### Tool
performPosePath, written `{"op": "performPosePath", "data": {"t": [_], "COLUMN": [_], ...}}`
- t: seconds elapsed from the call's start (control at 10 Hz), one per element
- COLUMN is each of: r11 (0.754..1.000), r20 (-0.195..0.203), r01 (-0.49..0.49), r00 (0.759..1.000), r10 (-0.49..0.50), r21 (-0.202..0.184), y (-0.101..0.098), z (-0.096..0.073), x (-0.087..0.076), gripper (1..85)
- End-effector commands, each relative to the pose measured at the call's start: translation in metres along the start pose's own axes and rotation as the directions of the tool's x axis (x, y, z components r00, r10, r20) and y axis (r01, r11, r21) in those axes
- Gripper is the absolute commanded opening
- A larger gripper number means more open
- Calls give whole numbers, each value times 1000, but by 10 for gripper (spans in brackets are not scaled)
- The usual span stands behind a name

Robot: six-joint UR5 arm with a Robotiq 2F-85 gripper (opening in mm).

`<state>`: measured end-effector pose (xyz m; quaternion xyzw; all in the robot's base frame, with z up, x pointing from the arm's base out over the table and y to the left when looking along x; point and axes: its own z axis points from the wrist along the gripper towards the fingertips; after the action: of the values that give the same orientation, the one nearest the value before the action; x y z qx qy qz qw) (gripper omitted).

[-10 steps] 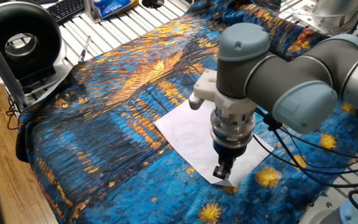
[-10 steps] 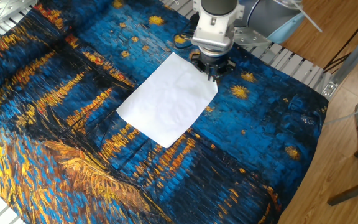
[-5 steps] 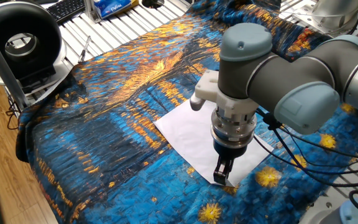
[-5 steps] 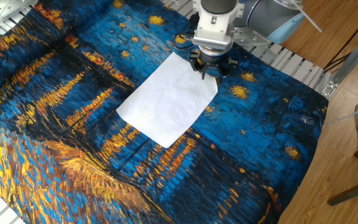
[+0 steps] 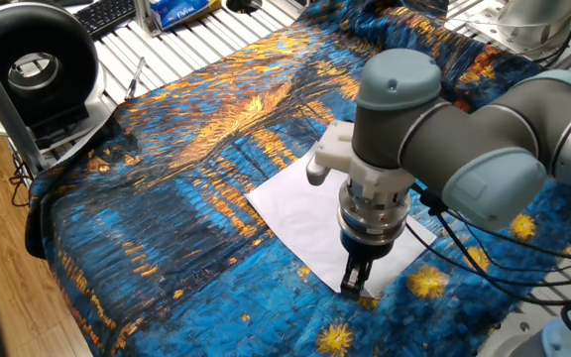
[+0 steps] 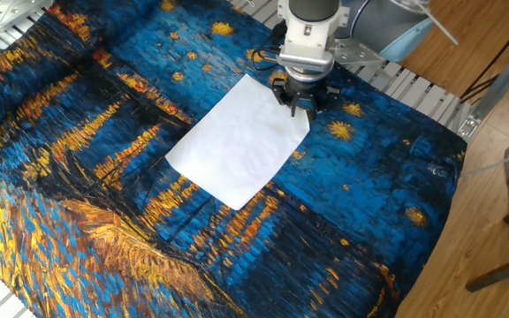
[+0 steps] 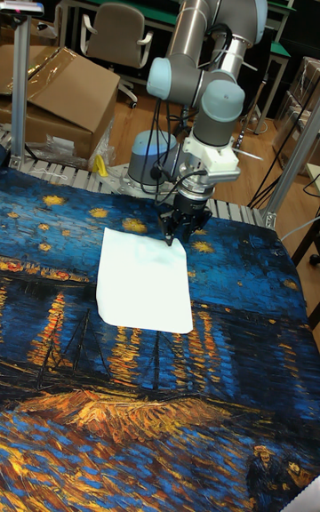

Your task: Flip over and spread out the paper that is laid flat on the table

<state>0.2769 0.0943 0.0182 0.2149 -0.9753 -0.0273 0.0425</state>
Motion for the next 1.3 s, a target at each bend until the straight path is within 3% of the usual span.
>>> {"op": "performPosePath", "data": {"t": [0.0, 0.4, 0.5, 1.0, 1.2], "r11": [1000, 1000, 1000, 996, 995], "r20": [16, 13, 10, -7, -7], "r01": [-5, -15, -26, -79, -97], "r00": [1000, 1000, 1000, 997, 995], "r10": [6, 15, 26, 79, 97], "r21": [-12, -5, -1, 30, 24], "y": [6, 5, 4, 2, 6], "z": [4, 3, 3, 3, -1], "x": [0, 1, 2, 6, 7], "gripper": [397, 297, 220, 10, 10]}}
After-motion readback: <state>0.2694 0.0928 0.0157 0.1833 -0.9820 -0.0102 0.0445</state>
